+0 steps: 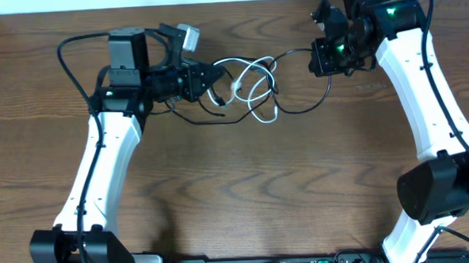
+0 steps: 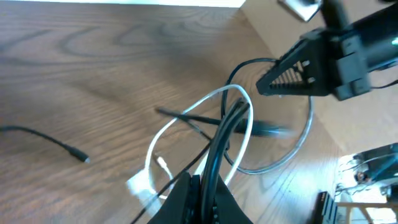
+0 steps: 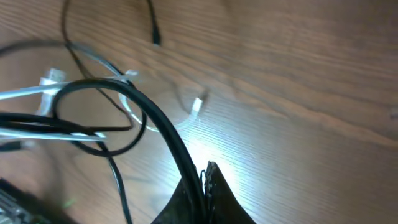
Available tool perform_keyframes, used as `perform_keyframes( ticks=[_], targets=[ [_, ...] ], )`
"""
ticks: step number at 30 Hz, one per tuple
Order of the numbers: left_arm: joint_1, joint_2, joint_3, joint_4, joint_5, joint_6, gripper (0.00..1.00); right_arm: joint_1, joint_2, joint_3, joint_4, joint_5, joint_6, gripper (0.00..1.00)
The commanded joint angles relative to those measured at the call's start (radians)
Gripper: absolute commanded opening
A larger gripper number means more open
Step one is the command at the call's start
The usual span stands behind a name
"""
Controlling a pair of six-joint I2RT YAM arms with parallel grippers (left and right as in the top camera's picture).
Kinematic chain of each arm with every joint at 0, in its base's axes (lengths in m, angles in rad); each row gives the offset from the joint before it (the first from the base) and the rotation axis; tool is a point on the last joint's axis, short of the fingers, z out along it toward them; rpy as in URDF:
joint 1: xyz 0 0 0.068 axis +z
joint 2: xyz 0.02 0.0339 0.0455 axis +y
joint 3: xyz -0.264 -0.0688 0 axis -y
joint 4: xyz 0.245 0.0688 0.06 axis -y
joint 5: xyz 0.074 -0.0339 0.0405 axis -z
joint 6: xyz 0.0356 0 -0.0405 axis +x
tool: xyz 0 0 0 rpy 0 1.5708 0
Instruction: Untangle cables
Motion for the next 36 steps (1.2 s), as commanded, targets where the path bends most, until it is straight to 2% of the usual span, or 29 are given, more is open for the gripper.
perform_keyframes(
  ticks=[1,7,13,19,23,29,30,32,33,36],
  targets=[
    [0.03,-0.028,0.021,-0.014,0.053,-0.005,0.07,-0.026,0.018,-0.054,0.033,0.024,-0.02,0.01],
    [0.03,-0.028,0.021,-0.021,0.053,-0.004,0.07,-0.024,0.019,-0.121,0.069,-0.021,-0.055,0.01],
    [0.03,-0.028,0.021,-0.026,0.053,-0.005,0.07,-0.003,0.019,-0.125,0.069,-0.144,-0.111,0.01],
    [0.03,-0.026,0.021,-0.041,0.053,0.0,0.07,0.034,0.019,-0.125,0.066,-0.051,-0.082,0.01],
    [0.03,-0.026,0.021,-0.04,0.053,0.0,0.07,0.031,0.019,-0.125,0.072,0.046,0.008,0.11],
    [0.029,-0.026,0.021,-0.04,0.053,0.0,0.07,0.04,0.019,-0.125,0.077,0.043,-0.002,0.11],
    [0.027,-0.026,0.021,-0.04,0.053,0.0,0.07,0.042,0.019,-0.125,0.076,0.044,-0.002,0.31],
    [0.027,-0.026,0.021,-0.04,0.053,-0.001,0.07,0.042,0.019,-0.125,0.077,0.054,-0.001,0.55],
    [0.027,-0.026,0.021,-0.04,0.053,-0.001,0.07,0.04,0.019,-0.125,0.075,0.072,0.001,0.63],
    [0.027,-0.026,0.021,-0.019,0.054,-0.016,0.07,0.034,0.019,-0.126,0.058,0.22,0.11,0.64]
  ],
)
